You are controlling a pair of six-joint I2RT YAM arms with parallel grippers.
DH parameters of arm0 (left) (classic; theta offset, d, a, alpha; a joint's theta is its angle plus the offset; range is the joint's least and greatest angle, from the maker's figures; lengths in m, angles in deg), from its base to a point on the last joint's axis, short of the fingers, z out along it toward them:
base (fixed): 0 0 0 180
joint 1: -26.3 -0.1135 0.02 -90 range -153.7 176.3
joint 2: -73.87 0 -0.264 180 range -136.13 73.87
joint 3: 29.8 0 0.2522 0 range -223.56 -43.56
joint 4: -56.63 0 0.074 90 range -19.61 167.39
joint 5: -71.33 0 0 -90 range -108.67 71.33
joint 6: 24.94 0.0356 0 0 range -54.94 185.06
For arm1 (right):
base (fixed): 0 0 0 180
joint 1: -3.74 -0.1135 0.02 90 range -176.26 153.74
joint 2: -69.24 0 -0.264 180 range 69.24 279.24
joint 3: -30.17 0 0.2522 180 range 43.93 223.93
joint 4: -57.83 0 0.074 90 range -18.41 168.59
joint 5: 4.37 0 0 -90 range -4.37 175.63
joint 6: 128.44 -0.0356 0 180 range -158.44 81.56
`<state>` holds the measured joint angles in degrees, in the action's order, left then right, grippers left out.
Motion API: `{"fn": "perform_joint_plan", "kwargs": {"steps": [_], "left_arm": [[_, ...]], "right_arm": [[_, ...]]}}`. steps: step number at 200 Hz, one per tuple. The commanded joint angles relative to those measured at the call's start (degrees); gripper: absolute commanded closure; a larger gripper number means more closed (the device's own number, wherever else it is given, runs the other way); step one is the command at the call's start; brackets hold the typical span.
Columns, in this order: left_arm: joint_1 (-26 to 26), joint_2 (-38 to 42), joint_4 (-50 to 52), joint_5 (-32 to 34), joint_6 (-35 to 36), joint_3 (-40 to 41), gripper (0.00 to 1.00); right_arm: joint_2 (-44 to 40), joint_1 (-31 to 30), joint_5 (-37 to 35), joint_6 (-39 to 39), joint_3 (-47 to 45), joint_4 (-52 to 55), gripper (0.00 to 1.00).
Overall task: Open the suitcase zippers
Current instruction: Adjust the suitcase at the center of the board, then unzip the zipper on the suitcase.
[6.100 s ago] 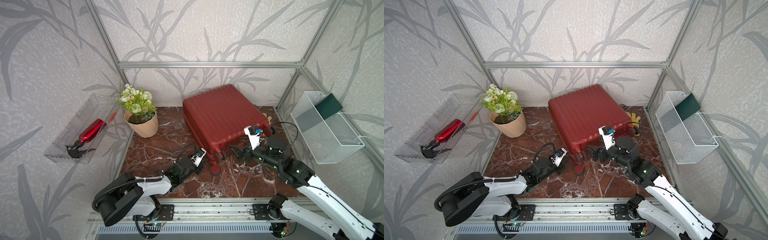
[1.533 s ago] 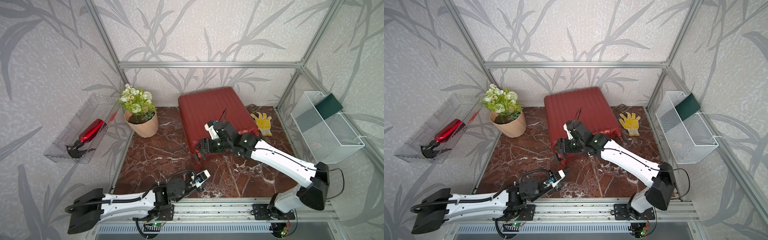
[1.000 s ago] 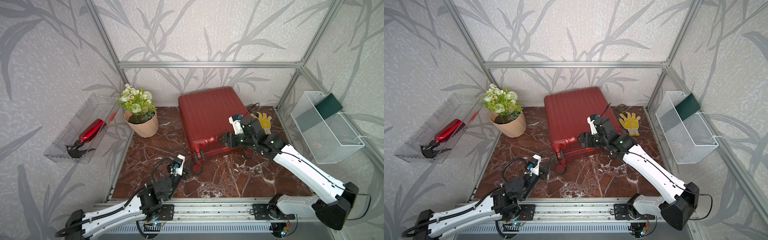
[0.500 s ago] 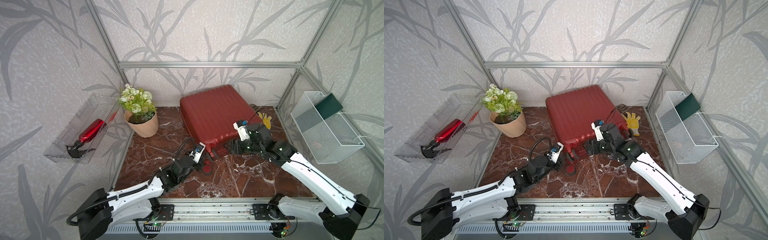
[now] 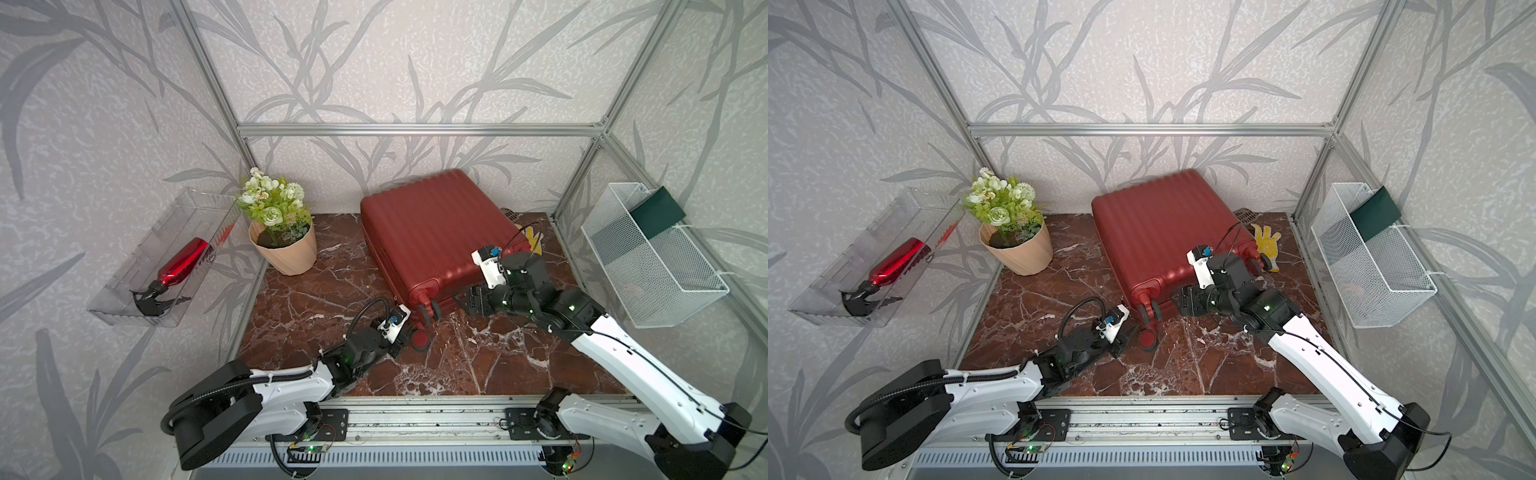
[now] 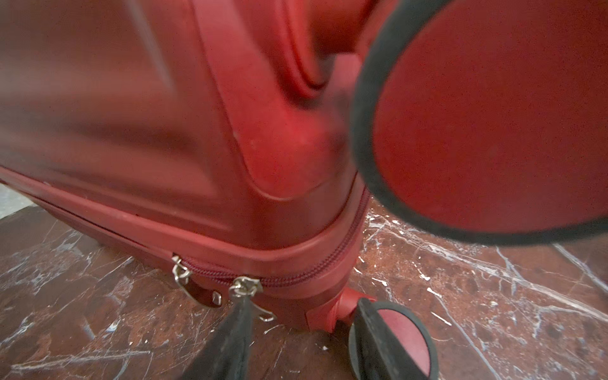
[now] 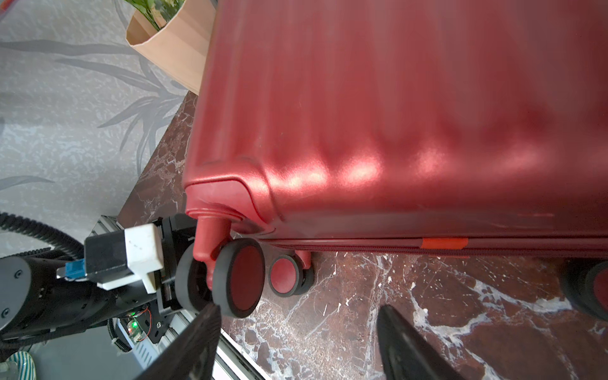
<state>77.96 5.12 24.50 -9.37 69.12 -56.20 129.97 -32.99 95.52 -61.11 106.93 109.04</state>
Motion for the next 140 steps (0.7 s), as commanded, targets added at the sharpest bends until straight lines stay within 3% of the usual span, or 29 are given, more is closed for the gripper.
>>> {"fn": "perform_joint_plan", "kwargs": {"steps": [1, 31, 89, 140], "left_arm": [[-2.26, -3.12, -10.59, -0.46, -0.04, 1.02, 0.48], [-5.8, -7.14, -15.63, -4.23, -1.06, 0.68, 0.47], [-8.39, -13.95, -20.25, -9.36, -1.39, -1.49, 0.54], [-9.56, -20.29, -23.35, -16.69, -0.45, -5.04, 0.73]], "right_arm": [[-1.6, 0.23, 1.74, 0.25, -0.46, -1.18, 0.24], [-2.45, 0.21, 3.28, 0.74, -0.85, -0.93, 0.25], [-2.72, 0.24, 4.5, 1.11, -0.5, -0.07, 0.25], [-2.99, 0.24, 4.96, 0.94, -1.15, -0.32, 0.25]]}}
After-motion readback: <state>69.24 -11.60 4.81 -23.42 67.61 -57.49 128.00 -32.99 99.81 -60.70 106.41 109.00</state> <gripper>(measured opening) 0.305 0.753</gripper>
